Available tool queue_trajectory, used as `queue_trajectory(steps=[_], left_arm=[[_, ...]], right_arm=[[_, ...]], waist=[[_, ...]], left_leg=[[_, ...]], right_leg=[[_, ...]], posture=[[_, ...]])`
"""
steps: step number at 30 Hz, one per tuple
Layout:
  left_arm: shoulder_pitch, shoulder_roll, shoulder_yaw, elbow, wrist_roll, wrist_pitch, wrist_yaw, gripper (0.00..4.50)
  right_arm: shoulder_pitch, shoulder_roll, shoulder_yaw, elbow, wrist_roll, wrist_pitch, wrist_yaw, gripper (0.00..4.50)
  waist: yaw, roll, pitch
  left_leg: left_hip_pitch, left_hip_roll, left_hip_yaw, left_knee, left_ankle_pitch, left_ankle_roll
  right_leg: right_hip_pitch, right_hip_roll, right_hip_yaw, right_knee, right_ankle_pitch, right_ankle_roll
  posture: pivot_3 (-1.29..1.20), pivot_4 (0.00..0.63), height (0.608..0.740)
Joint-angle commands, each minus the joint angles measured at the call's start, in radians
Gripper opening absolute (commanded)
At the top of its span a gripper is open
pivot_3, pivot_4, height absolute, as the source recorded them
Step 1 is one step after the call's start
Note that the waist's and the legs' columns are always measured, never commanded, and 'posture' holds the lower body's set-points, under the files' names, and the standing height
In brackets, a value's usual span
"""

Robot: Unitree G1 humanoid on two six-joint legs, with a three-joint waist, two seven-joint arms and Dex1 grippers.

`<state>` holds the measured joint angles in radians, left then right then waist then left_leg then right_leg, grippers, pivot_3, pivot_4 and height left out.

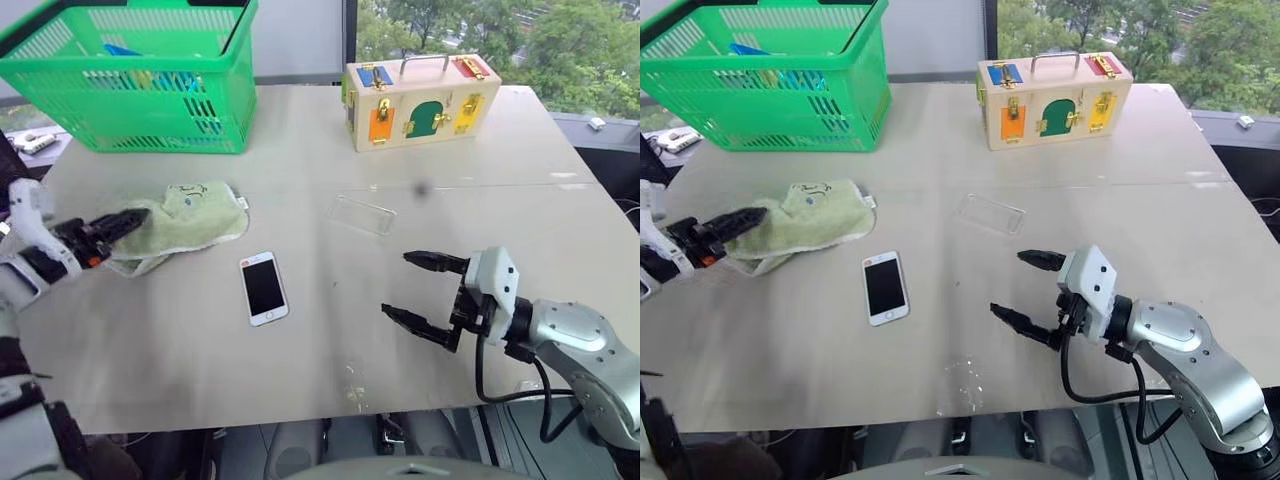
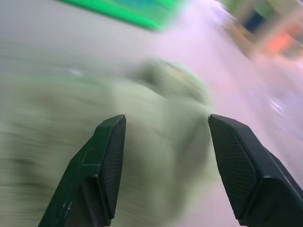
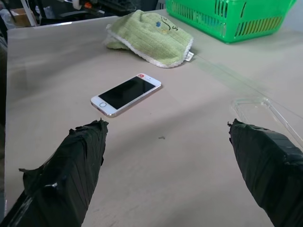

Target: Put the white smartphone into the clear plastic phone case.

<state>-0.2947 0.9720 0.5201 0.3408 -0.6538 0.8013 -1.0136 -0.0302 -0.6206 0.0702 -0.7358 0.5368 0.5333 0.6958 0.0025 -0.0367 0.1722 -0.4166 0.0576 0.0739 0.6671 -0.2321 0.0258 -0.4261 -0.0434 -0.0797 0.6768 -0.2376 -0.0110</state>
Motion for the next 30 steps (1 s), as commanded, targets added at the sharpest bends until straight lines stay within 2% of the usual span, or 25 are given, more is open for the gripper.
queue_trajectory(steps=[1,3,5,8,11,14,15,16,18,20,26,27,28,30], left_arm=[[0.079,0.045,-0.062,-0.207,-0.014,-0.039,-0.138,2.87],[0.205,0.091,-0.188,-0.304,0.119,-0.260,-0.278,2.87],[0.238,0.094,-0.263,-0.310,0.201,-0.422,-0.330,2.87],[0.180,0.057,-0.303,-0.278,0.211,-0.457,-0.317,2.87],[0.178,0.054,-0.360,-0.250,0.272,-0.544,-0.343,2.87],[0.168,0.040,-0.386,-0.227,0.286,-0.558,-0.352,2.87],[0.163,0.035,-0.396,-0.223,0.288,-0.560,-0.359,2.33],[0.158,0.031,-0.405,-0.221,0.289,-0.561,-0.363,2.11],[0.144,0.021,-0.430,-0.215,0.301,-0.570,-0.365,1.26],[0.133,0.013,-0.449,-0.212,0.314,-0.579,-0.369,0.26],[0.108,0.013,-0.468,-0.206,0.302,-0.547,-0.391,0.26],[0.101,0.016,-0.465,-0.210,0.286,-0.522,-0.399,0.81],[0.095,0.019,-0.462,-0.212,0.277,-0.506,-0.407,1.04],[0.093,0.019,-0.465,-0.203,0.296,-0.529,-0.403,1.94]], right_arm=[[-0.013,-0.002,-0.014,-0.021,0.015,-0.016,0.009,4.50],[-0.016,-0.004,-0.013,-0.021,0.016,-0.013,0.010,4.50],[-0.021,-0.006,-0.011,-0.021,0.014,-0.009,0.008,4.50],[-0.020,-0.009,-0.016,-0.029,0.014,-0.003,0.004,4.50],[-0.007,-0.017,-0.027,-0.044,0.015,0.003,-0.003,4.50],[0.007,-0.022,-0.031,-0.053,0.015,0.003,-0.009,4.50],[0.010,-0.023,-0.031,-0.056,0.015,0.003,-0.012,4.50],[0.012,-0.024,-0.031,-0.059,0.015,0.004,-0.015,4.50],[0.013,-0.024,-0.030,-0.063,0.014,0.005,-0.021,4.50],[0.012,-0.025,-0.029,-0.065,0.014,0.007,-0.025,4.50],[0.010,-0.033,-0.038,-0.075,0.020,0.017,-0.035,4.50],[0.011,-0.036,-0.042,-0.077,0.022,0.018,-0.035,4.50],[0.012,-0.038,-0.045,-0.078,0.024,0.020,-0.035,4.50],[0.015,-0.040,-0.049,-0.077,0.025,0.020,-0.035,4.50]], waist=[[0.005,0.000,0.000],[0.004,0.003,0.000],[0.007,0.009,0.001],[0.017,0.009,0.001],[0.015,0.010,0.001],[0.012,0.010,0.001],[0.010,0.009,0.001],[0.010,0.009,0.001],[0.012,0.009,0.001],[0.013,0.009,0.001],[0.012,0.009,0.001],[0.012,0.009,0.001],[0.012,0.009,0.001],[0.012,0.009,0.001]], left_leg=[[0.000,0.000,0.000,0.000,0.000,0.000],[0.000,0.000,0.000,0.000,0.000,0.000],[0.001,-0.001,0.002,-0.002,0.000,0.000],[-0.001,-0.001,0.001,-0.002,0.000,0.000],[-0.001,-0.001,0.001,-0.002,0.000,0.000],[-0.002,-0.002,0.002,-0.002,0.000,0.000],[-0.002,-0.001,0.002,-0.002,0.000,0.000],[-0.002,-0.001,0.003,-0.002,0.000,0.000],[-0.002,-0.001,0.002,-0.002,0.000,0.000],[-0.002,-0.001,0.002,-0.001,0.000,0.000],[-0.002,-0.001,0.002,-0.001,0.000,0.000],[-0.002,-0.001,0.002,-0.001,0.000,0.000],[-0.002,-0.001,0.002,-0.001,0.000,0.000],[-0.002,-0.001,0.002,-0.001,0.000,0.000]], right_leg=[[0.000,0.000,0.000,0.000,-0.002,-0.003],[0.000,-0.001,0.000,0.000,-0.002,-0.003],[0.000,-0.003,0.000,-0.001,-0.002,-0.004],[-0.002,-0.003,0.000,0.000,-0.002,-0.004],[-0.002,-0.002,-0.002,0.000,-0.002,-0.004],[-0.003,-0.002,-0.001,-0.001,-0.002,-0.004],[-0.003,-0.002,0.000,-0.001,-0.002,-0.004],[-0.003,-0.001,0.000,-0.001,-0.002,-0.003],[-0.003,0.000,0.000,-0.001,-0.001,-0.001],[-0.003,0.001,0.000,-0.001,-0.001,-0.002],[-0.003,0.001,0.000,-0.001,-0.002,-0.003],[-0.003,0.001,0.000,-0.001,-0.001,-0.002],[-0.003,0.001,0.000,-0.001,-0.001,-0.001],[-0.003,0.001,0.000,0.000,-0.001,-0.001]], posture=[[0.00,0.150,0.740],[0.00,0.150,0.740],[0.00,0.150,0.740],[0.00,0.150,0.740],[0.00,0.150,0.740],[0.00,0.150,0.740],[0.00,0.150,0.740],[0.00,0.150,0.740],[0.00,0.150,0.740],[0.00,0.150,0.740],[0.00,0.150,0.740],[0.00,0.150,0.740],[0.00,0.150,0.740],[0.00,0.150,0.740]])
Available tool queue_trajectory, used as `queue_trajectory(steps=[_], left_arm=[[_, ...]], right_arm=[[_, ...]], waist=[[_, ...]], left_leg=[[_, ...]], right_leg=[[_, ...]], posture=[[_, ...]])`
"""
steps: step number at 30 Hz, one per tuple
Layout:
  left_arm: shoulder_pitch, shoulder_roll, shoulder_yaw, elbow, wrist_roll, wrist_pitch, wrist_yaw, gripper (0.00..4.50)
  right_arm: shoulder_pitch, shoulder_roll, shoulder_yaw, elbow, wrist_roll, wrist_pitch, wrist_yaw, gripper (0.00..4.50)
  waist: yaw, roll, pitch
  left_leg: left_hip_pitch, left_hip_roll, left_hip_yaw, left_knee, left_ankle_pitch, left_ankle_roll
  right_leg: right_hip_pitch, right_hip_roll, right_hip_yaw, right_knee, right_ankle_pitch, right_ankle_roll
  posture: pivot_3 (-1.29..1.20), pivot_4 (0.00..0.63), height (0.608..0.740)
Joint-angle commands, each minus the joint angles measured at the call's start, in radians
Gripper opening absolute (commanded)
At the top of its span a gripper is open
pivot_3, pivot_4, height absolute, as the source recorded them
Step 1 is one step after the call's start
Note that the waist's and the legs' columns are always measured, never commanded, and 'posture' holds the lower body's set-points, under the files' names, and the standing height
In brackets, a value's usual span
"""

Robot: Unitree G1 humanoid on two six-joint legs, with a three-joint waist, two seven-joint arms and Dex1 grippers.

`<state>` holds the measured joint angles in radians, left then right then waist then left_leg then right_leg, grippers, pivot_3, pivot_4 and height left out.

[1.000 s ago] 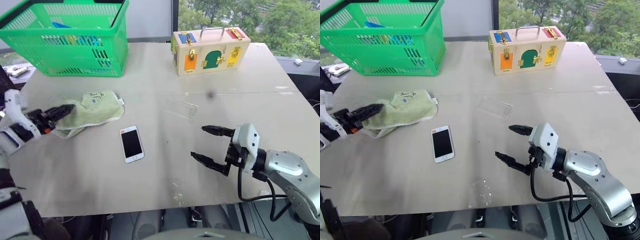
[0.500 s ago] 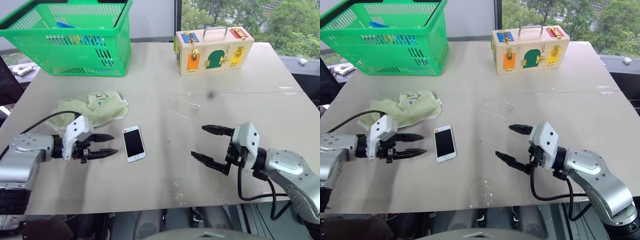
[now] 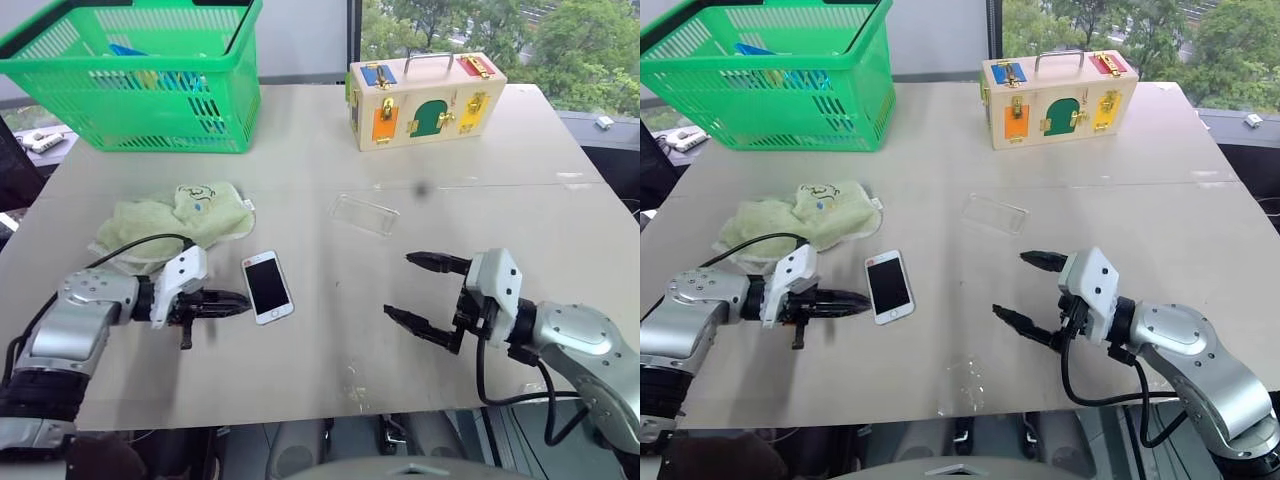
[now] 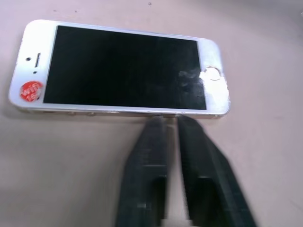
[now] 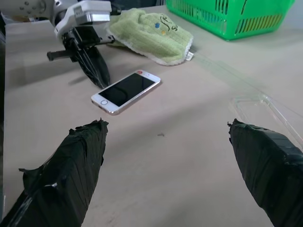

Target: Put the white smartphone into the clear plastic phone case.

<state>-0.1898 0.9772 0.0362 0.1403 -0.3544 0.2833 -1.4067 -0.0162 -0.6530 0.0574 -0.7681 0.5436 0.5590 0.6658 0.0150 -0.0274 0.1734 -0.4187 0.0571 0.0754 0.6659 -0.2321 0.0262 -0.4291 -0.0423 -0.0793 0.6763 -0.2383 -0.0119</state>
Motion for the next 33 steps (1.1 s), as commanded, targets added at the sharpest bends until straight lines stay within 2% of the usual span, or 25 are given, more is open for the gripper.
queue_trajectory(steps=[1,5,13,20,25,28,33], left_arm=[[-0.010,0.012,0.012,0.008,0.017,-0.035,-0.002,2.44],[-0.002,0.005,-0.012,0.016,0.053,-0.059,0.013,4.25],[0.022,-0.046,-0.090,-0.037,0.073,-0.047,0.013,4.25],[-0.052,-0.193,-0.190,-0.058,0.136,-0.005,0.080,4.25],[-0.098,-0.274,-0.175,-0.056,0.103,0.060,0.100,4.25],[-0.099,-0.256,-0.103,-0.065,0.030,0.145,0.075,4.25],[-0.086,-0.128,-0.002,-0.028,-0.059,0.239,-0.009,4.25]], right_arm=[[0.003,-0.007,-0.034,-0.046,0.016,-0.006,-0.007,4.50],[0.010,-0.004,-0.032,-0.052,0.014,-0.008,-0.019,4.50],[-0.011,-0.018,-0.049,-0.051,0.036,0.008,-0.023,4.50],[-0.008,-0.024,-0.057,-0.051,0.032,0.014,-0.023,4.50],[-0.002,-0.024,-0.063,-0.055,0.026,0.026,-0.038,4.50],[0.004,-0.023,-0.056,-0.058,0.015,0.026,-0.049,4.50],[-0.002,-0.011,-0.041,-0.049,0.012,0.019,-0.057,4.50]], waist=[[0.000,0.000,0.000],[0.000,0.000,0.000],[0.003,0.004,-0.002],[0.053,0.019,-0.011],[0.068,0.024,-0.013],[0.063,0.023,-0.013],[0.029,0.016,-0.009]], left_leg=[[0.000,0.000,0.000,0.000,0.000,0.000],[0.000,0.000,0.000,0.000,0.000,0.000],[0.001,0.000,0.000,0.000,0.000,0.000],[0.004,-0.003,-0.003,0.002,0.000,0.001],[0.003,-0.004,-0.002,0.003,0.000,0.001],[0.002,-0.004,-0.003,0.003,0.001,0.004],[-0.001,-0.001,-0.003,0.002,0.001,0.007]], right_leg=[[0.000,0.000,0.000,0.000,0.000,0.000],[0.000,0.000,0.000,0.000,0.000,0.000],[0.001,-0.001,0.000,0.000,-0.002,-0.003],[0.007,-0.003,-0.004,-0.003,-0.002,-0.002],[0.014,-0.011,-0.013,-0.006,-0.003,-0.001],[0.016,-0.011,-0.015,-0.010,-0.002,-0.001],[0.015,-0.007,-0.015,-0.013,-0.002,0.000]], posture=[[0.00,0.150,0.740],[0.00,0.150,0.740],[0.00,0.150,0.740],[0.00,0.150,0.740],[0.00,0.150,0.740],[0.00,0.150,0.740],[0.00,0.150,0.740]])
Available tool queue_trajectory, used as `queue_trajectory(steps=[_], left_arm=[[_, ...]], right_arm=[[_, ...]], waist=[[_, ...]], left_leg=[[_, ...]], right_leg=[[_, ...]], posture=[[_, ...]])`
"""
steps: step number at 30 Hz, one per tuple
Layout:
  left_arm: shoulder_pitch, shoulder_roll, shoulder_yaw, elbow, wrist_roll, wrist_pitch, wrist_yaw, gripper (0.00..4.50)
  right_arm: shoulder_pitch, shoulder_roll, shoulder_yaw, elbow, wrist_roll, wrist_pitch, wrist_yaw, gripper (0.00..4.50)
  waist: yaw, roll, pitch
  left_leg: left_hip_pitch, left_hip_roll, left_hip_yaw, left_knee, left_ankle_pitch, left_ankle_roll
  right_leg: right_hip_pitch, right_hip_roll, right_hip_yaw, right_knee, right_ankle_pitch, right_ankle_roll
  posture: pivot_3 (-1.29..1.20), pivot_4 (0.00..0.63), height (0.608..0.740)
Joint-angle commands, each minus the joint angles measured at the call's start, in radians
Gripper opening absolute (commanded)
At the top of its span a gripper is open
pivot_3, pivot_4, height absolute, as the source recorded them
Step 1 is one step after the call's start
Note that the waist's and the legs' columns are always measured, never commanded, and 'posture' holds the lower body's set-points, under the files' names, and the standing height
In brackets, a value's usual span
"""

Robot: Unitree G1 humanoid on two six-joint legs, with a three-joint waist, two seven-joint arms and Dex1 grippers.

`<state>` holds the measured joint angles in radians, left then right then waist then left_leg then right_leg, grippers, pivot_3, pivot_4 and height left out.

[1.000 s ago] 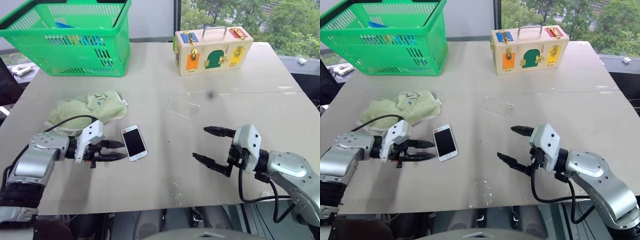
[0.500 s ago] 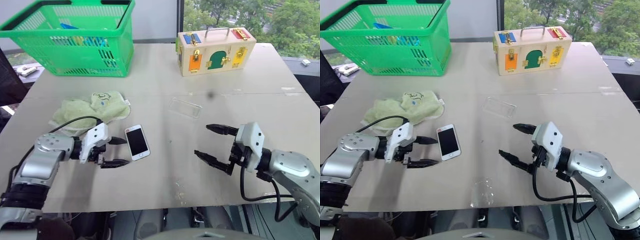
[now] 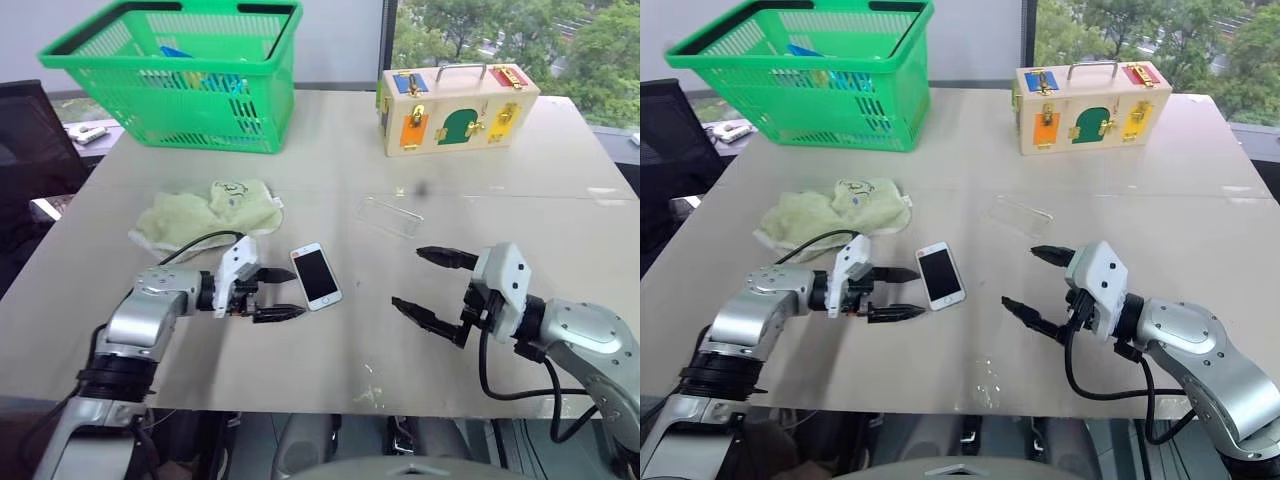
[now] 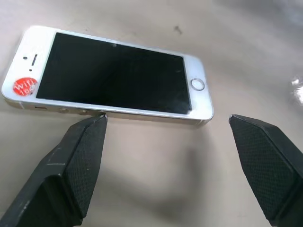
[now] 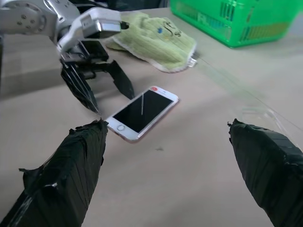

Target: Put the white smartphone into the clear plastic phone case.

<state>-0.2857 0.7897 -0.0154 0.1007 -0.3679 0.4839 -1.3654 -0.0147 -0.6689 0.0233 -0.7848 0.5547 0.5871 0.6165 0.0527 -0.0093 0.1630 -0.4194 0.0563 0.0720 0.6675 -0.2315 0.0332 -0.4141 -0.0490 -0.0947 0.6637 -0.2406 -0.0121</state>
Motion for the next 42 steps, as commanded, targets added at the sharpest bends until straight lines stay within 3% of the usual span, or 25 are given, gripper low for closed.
queue_trajectory(steps=[1,6,10,17,24,25,26,30,33,34,36,42], left_arm=[[0.017,0.093,0.056,0.031,-0.040,0.026,-0.072,4.25],[0.013,0.125,0.032,0.067,-0.020,-0.022,-0.090,4.25],[-0.005,0.043,-0.030,0.013,0.029,-0.041,0.008,4.25],[-0.031,-0.055,-0.121,-0.070,0.015,0.004,0.006,4.25],[-0.143,-0.192,-0.226,0.016,0.057,-0.036,0.010,0.88],[-0.152,-0.206,-0.234,0.028,0.062,-0.046,0.011,0.65],[-0.160,-0.220,-0.239,0.036,0.063,-0.053,0.014,0.10],[-0.158,-0.188,-0.181,-0.013,-0.025,0.029,-0.030,0.10],[-0.118,-0.091,-0.065,-0.050,-0.111,0.096,-0.054,0.10],[-0.104,-0.063,-0.023,-0.060,-0.137,0.116,-0.051,0.33],[-0.070,-0.012,0.043,-0.082,-0.174,0.137,-0.045,0.84],[0.092,0.079,0.188,-0.120,-0.150,0.048,0.006,3.77]], right_arm=[[-0.005,0.011,0.003,-0.026,-0.007,-0.016,-0.008,4.50],[-0.021,0.035,0.039,0.000,-0.041,-0.035,-0.010,4.50],[-0.038,0.048,0.061,0.012,-0.069,-0.033,-0.017,4.50],[-0.045,0.042,0.039,-0.002,-0.069,-0.004,-0.025,4.50],[-0.089,0.043,0.053,-0.011,-0.062,0.086,-0.072,4.50],[-0.105,0.044,0.061,-0.007,-0.058,0.118,-0.081,4.50],[-0.122,0.052,0.066,0.002,-0.050,0.148,-0.092,4.50],[-0.203,0.103,0.082,0.051,0.023,0.264,-0.103,4.50],[-0.277,0.130,0.145,0.145,0.014,0.292,-0.071,4.50],[-0.301,0.139,0.174,0.177,-0.003,0.289,-0.064,4.50],[-0.354,0.170,0.211,0.249,-0.032,0.280,-0.067,4.50],[-0.461,0.218,0.370,0.455,-0.154,0.163,0.020,4.50]], waist=[[-0.016,-0.002,0.001],[-0.037,-0.002,0.002],[-0.030,-0.002,0.002],[-0.009,-0.002,0.002],[-0.019,-0.003,0.003],[-0.022,-0.003,0.003],[-0.025,-0.003,0.003],[-0.043,-0.005,0.004],[-0.053,-0.005,0.004],[-0.058,-0.005,0.005],[-0.062,-0.005,0.005],[-0.065,-0.005,0.006]], left_leg=[[0.000,0.001,0.000,-0.001,0.000,0.000],[0.000,0.002,0.000,-0.004,0.000,0.000],[0.000,0.001,0.000,-0.003,0.000,0.000],[0.000,-0.002,0.000,-0.001,0.000,0.000],[0.000,-0.001,0.001,-0.001,0.000,0.000],[0.000,0.000,0.001,-0.001,0.000,0.000],[0.000,0.000,0.001,-0.001,0.000,0.000],[0.000,0.002,0.000,-0.001,0.000,0.000],[0.000,0.004,0.000,-0.002,0.000,0.000],[0.000,0.005,0.000,-0.002,0.000,0.000],[0.000,0.006,0.000,-0.003,0.000,0.000],[0.000,0.004,0.003,-0.004,0.000,0.000]], right_leg=[[0.000,0.001,0.000,0.000,0.000,0.000],[-0.002,0.002,0.000,0.000,0.002,0.003],[-0.002,0.000,0.001,0.000,0.000,0.000],[-0.001,-0.003,0.000,-0.001,0.000,0.000],[0.000,0.004,0.001,0.000,0.002,0.004],[-0.001,0.006,0.002,0.000,0.002,0.004],[-0.001,0.007,0.002,0.000,0.002,0.004],[-0.001,0.009,0.002,0.000,0.002,0.004],[-0.002,0.010,0.003,0.001,0.002,0.003],[-0.002,0.010,0.003,0.001,0.002,0.003],[-0.003,0.010,0.003,0.001,0.002,0.003],[-0.004,0.007,0.005,-0.001,0.002,0.004]], posture=[[0.00,0.150,0.740],[0.00,0.150,0.740],[0.00,0.150,0.740],[0.00,0.150,0.740],[0.00,0.150,0.740],[0.00,0.150,0.740],[0.00,0.150,0.740],[0.00,0.150,0.740],[0.00,0.150,0.740],[0.00,0.150,0.740],[0.00,0.150,0.740],[0.00,0.150,0.740]])
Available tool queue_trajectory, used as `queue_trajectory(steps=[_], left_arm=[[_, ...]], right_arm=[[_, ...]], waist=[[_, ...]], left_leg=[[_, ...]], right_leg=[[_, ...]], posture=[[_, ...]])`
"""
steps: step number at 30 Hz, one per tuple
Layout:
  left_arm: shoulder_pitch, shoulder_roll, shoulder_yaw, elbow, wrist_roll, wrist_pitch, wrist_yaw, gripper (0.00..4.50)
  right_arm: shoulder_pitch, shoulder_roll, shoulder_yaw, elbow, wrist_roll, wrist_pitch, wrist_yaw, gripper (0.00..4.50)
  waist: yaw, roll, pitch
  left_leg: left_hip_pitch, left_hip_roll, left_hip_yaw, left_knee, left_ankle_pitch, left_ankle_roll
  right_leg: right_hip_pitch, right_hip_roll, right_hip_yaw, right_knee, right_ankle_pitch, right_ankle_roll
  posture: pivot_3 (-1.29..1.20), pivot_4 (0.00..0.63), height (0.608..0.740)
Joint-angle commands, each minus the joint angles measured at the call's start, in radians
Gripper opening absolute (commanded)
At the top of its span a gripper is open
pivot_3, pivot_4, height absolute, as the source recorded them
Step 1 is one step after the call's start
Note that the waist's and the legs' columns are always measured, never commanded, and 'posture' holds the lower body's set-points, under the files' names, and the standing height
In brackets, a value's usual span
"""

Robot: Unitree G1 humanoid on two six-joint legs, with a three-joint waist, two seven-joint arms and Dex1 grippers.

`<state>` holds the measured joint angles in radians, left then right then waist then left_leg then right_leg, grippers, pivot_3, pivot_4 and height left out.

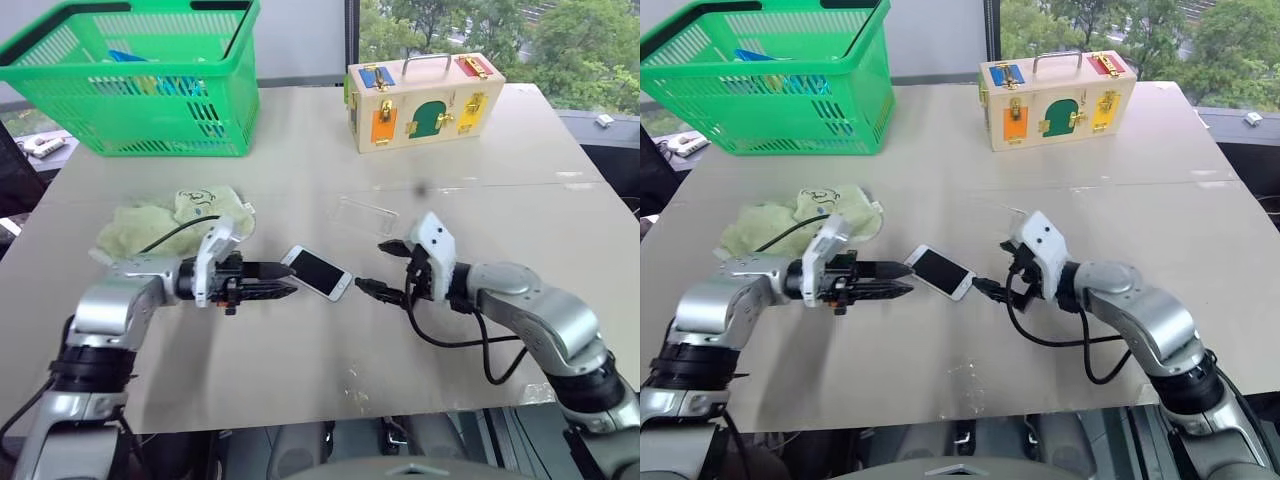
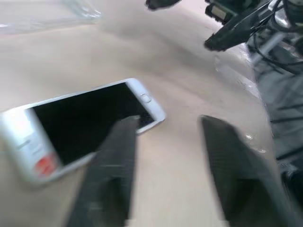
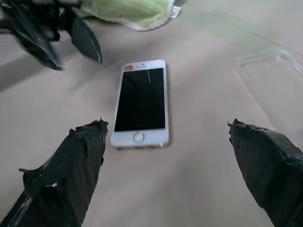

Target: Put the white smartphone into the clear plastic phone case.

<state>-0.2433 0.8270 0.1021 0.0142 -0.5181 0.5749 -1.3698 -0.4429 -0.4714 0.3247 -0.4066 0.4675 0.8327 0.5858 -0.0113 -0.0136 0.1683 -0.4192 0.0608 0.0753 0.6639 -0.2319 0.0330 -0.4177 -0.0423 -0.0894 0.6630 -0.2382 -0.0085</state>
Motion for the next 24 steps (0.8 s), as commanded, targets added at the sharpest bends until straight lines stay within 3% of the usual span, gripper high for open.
queue_trajectory(steps=[1,2,8,15,22,24], left_arm=[[0.079,0.056,0.083,-0.039,0.004,-0.057,0.008,4.18],[0.104,0.066,0.095,-0.040,0.008,-0.073,0.008,4.46],[0.184,0.094,0.145,-0.036,0.006,-0.105,0.037,4.46],[0.205,0.113,0.170,-0.112,-0.018,-0.097,0.054,4.46],[0.219,0.105,0.216,-0.128,-0.041,-0.135,0.047,4.46],[0.213,0.096,0.211,-0.135,-0.043,-0.137,0.058,4.50]], right_arm=[[-0.048,0.031,0.096,0.114,-0.092,-0.110,0.067,4.50],[-0.063,0.039,0.124,0.147,-0.118,-0.137,0.086,4.50],[-0.121,0.124,0.255,0.307,-0.253,-0.224,0.124,4.50],[-0.178,0.232,0.316,0.378,-0.395,-0.056,0.015,4.50],[-0.215,0.326,0.310,0.438,-0.411,0.048,-0.005,4.50],[-0.217,0.318,0.316,0.476,-0.438,0.025,-0.007,3.91]], waist=[[-0.001,-0.001,0.000],[-0.001,-0.001,0.001],[0.000,0.000,0.001],[-0.006,-0.002,0.000],[-0.009,-0.002,-0.001],[-0.013,-0.003,-0.002]], left_leg=[[-0.001,0.000,0.000,0.000,0.000,0.000],[-0.001,-0.001,0.000,0.000,0.000,0.000],[-0.004,-0.002,0.000,0.000,0.000,0.000],[-0.002,-0.001,0.000,0.001,0.001,-0.001],[0.005,0.001,0.003,0.000,0.002,-0.003],[0.006,0.001,0.004,0.000,0.002,-0.003]], right_leg=[[-0.001,-0.002,0.000,0.000,0.000,0.000],[-0.002,-0.003,0.000,0.000,0.000,0.000],[-0.004,-0.005,-0.002,0.001,0.000,0.000],[-0.004,-0.004,-0.001,0.004,0.000,0.000],[-0.004,-0.004,0.002,0.012,-0.002,-0.004],[-0.004,-0.004,0.001,0.013,-0.002,-0.005]], posture=[[0.00,0.150,0.740],[0.00,0.150,0.740],[0.00,0.150,0.740],[0.00,0.150,0.740],[0.00,0.150,0.740],[0.00,0.150,0.740]])
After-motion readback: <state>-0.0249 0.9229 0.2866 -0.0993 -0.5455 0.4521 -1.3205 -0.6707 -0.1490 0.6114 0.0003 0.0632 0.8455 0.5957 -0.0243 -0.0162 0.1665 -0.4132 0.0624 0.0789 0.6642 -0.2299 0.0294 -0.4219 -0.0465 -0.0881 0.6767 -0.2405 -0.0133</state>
